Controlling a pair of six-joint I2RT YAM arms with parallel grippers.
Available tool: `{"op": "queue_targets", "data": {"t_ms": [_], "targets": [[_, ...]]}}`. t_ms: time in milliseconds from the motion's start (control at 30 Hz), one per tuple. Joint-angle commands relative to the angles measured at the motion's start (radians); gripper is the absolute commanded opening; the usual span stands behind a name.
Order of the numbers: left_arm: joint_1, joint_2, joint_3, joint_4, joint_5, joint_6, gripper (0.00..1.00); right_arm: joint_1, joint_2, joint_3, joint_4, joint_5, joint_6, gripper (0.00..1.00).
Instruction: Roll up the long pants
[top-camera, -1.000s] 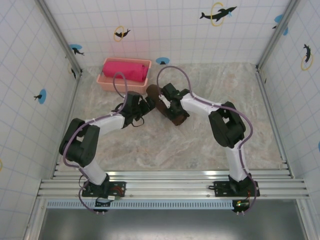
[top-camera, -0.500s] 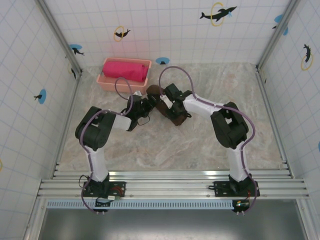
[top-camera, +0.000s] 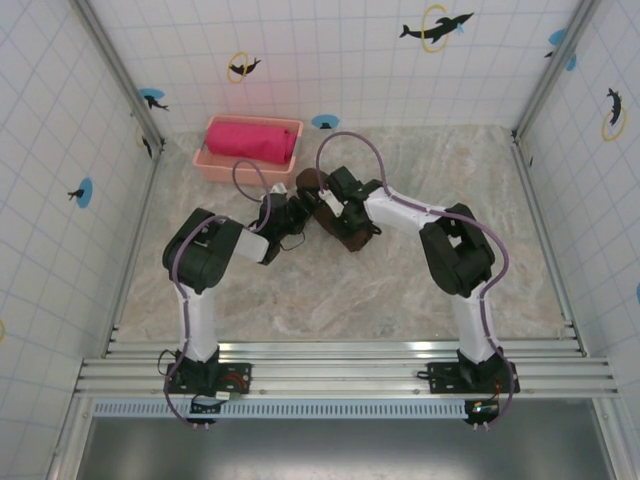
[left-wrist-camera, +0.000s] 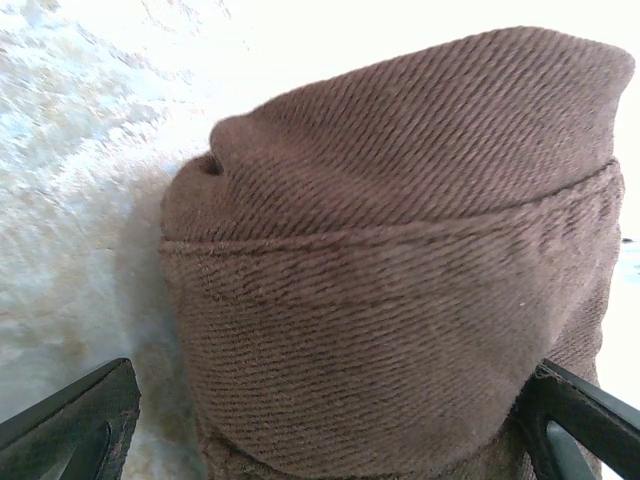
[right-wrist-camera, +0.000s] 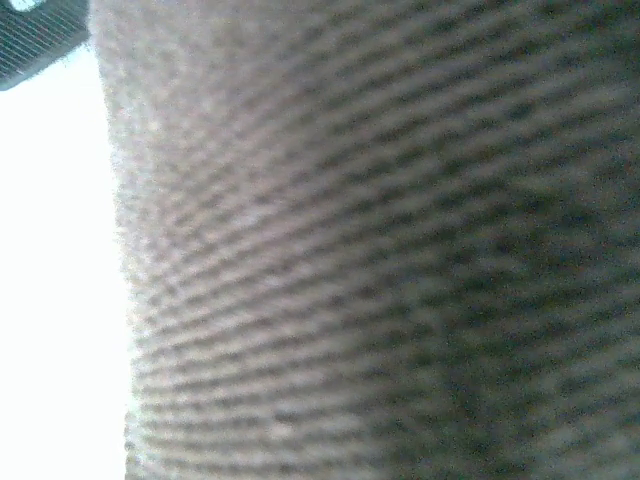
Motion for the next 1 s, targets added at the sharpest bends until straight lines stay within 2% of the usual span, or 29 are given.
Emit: {"op": "queue_targets", "data": {"t_ms": [0,133,333,367,400,433,500,533,667,767,800,867,967], "targets": [[-0.043,0.059,0.039,0.015,0.013,-0.014,0.98,0.065,0.199,-0.084,-0.235,-0.224,-0.002,0.0],[-0.047,0.106,0.05,0.071,0.013,-0.042,0.98,0.076,0.205,-0.066,-0.241,-0.235,-0.007,0.0],[-0.047,0.145,0.103,0.031,0.054,-0.027,0.97,0.084,0.212,-0.043,-0.248,-0.262,-0.016,0.0],[-0.047,0.153,0.11,0.03,0.062,-0.028,0.93,0.084,0.214,-0.039,-0.251,-0.264,-0.018,0.0],[-0.047,0.165,0.12,0.03,0.079,-0.028,0.84,0.084,0.214,-0.035,-0.251,-0.265,-0.02,0.0],[-0.047,0.178,0.132,0.03,0.105,-0.025,0.69,0.084,0.215,-0.03,-0.251,-0.268,-0.022,0.0],[-0.047,0.203,0.153,0.014,0.165,-0.009,0.29,0.081,0.215,-0.023,-0.254,-0.275,-0.027,0.0],[-0.047,0.211,0.157,0.002,0.196,0.004,0.02,0.082,0.214,-0.02,-0.255,-0.276,-0.029,0.0],[-0.047,0.177,0.091,-0.155,0.231,0.067,0.0,0.081,0.197,-0.017,-0.25,-0.279,-0.035,0.0],[-0.047,0.108,0.062,-0.391,0.208,0.154,0.0,0.079,0.158,-0.025,-0.241,-0.275,-0.038,0.0],[-0.046,0.086,0.073,-0.485,0.2,0.187,0.0,0.079,0.133,-0.031,-0.235,-0.268,-0.038,0.07],[-0.048,0.053,0.116,-0.674,0.181,0.249,0.0,0.076,0.084,-0.042,-0.222,-0.255,-0.036,0.42],[-0.05,0.024,0.224,-0.995,0.123,0.335,0.0,0.072,0.0,-0.047,-0.216,-0.218,-0.038,0.67]]}}
